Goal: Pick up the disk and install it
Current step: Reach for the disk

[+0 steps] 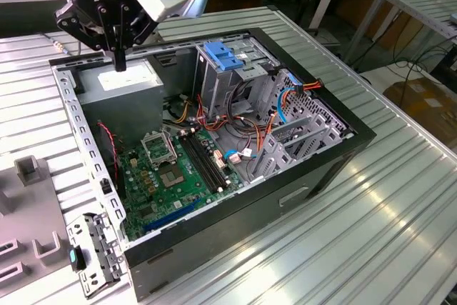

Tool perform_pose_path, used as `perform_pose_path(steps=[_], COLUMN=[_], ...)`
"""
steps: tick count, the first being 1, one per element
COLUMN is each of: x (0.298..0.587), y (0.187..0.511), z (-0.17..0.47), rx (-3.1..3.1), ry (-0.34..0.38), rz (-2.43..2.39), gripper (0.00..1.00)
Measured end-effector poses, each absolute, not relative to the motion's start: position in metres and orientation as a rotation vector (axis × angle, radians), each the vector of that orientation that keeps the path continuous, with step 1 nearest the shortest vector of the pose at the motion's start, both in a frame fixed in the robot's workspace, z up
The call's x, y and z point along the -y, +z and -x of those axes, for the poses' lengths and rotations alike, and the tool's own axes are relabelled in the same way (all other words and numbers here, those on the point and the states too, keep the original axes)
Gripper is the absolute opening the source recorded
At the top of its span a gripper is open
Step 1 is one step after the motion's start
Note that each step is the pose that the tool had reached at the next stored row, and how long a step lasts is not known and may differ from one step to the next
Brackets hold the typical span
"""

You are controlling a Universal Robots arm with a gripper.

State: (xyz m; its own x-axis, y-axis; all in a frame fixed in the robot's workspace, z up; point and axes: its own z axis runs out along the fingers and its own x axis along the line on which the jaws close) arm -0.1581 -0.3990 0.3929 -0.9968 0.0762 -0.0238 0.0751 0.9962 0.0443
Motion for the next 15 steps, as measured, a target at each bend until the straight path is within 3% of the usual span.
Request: perform_pose_path(steps=[15], x=[0.399], y=[0.393], z=[0.172], rx=[-3.113], ry=[0.068], rz=[-0.118], gripper=[0.11])
